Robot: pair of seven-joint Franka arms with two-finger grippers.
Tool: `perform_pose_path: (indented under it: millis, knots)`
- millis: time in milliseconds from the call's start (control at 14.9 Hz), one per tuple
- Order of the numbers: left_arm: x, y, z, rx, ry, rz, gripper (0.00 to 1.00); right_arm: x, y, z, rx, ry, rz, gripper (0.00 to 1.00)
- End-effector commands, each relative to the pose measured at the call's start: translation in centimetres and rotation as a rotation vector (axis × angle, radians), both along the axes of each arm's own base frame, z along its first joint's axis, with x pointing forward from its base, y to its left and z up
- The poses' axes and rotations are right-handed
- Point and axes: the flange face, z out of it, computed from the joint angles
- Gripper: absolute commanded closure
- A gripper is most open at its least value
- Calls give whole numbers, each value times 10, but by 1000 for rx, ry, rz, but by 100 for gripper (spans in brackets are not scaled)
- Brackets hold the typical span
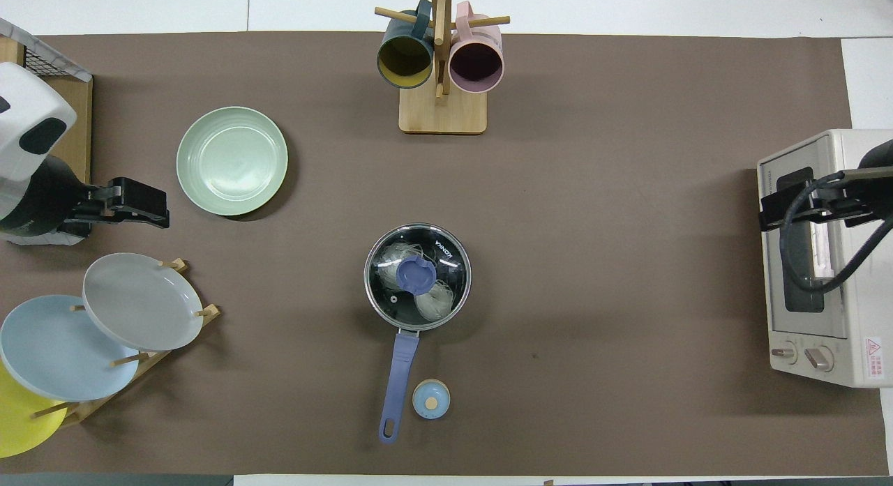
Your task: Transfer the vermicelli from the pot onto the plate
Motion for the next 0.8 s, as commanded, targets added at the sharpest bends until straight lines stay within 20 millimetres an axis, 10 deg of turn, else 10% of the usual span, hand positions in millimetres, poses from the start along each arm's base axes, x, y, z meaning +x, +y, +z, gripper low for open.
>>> perform_pose_path:
  millis: [0,737]
  knots:
    - [-6,1,2,-11,4,8,0,-5,-2,2,16,-7,12,0]
    - [-6,1,2,-11,4,7,0,1,4,4,48,-39,22,0]
